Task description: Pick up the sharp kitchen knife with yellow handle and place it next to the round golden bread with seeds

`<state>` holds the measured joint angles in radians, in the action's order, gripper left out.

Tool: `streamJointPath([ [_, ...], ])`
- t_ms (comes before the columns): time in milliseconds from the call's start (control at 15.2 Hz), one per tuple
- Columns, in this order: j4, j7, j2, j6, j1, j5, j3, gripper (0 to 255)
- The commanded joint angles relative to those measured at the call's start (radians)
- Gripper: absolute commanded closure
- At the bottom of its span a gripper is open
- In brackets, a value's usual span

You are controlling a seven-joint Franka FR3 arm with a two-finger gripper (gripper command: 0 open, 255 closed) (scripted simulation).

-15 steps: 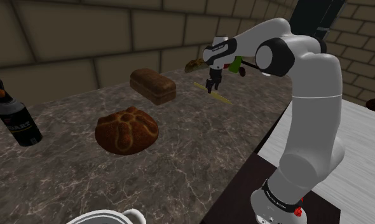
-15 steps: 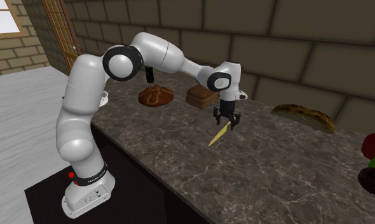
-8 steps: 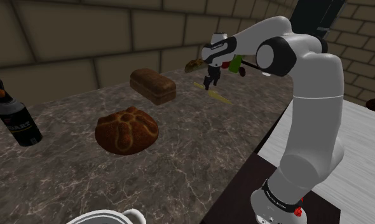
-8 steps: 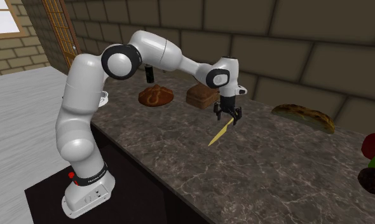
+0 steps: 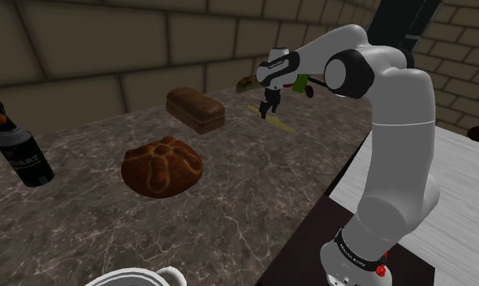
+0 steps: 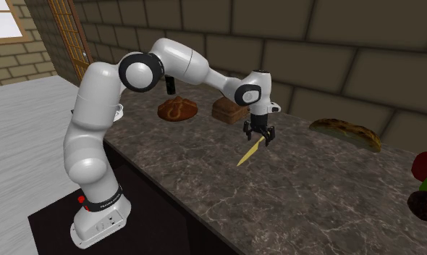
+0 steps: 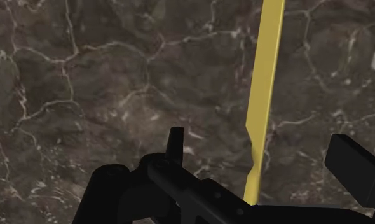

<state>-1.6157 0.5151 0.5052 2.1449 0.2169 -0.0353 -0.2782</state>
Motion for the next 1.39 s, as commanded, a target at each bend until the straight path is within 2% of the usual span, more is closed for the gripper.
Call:
streamJointPath([
  [0,0.0,0.0,0.0,0.001,0.0,0.0,0.0,0],
  [132,0.0,0.0,0.0,0.0,0.0,0.0,0.0,0],
  [198,0.0,0.0,0.0,0.0,0.0,0.0,0.0,255],
  [792,0.0,0.0,0.0,0.0,0.0,0.0,0.0,255],
  [858,0.0,0.0,0.0,0.0,0.0,0.0,0.0,0],
  [1056,-0.011,-0.035,-0.064,-0.106,-0.039,0.075,-0.029,0],
  [1320,-0.032,-0.034,-0.053,-0.076,-0.036,0.075,-0.029,0],
])
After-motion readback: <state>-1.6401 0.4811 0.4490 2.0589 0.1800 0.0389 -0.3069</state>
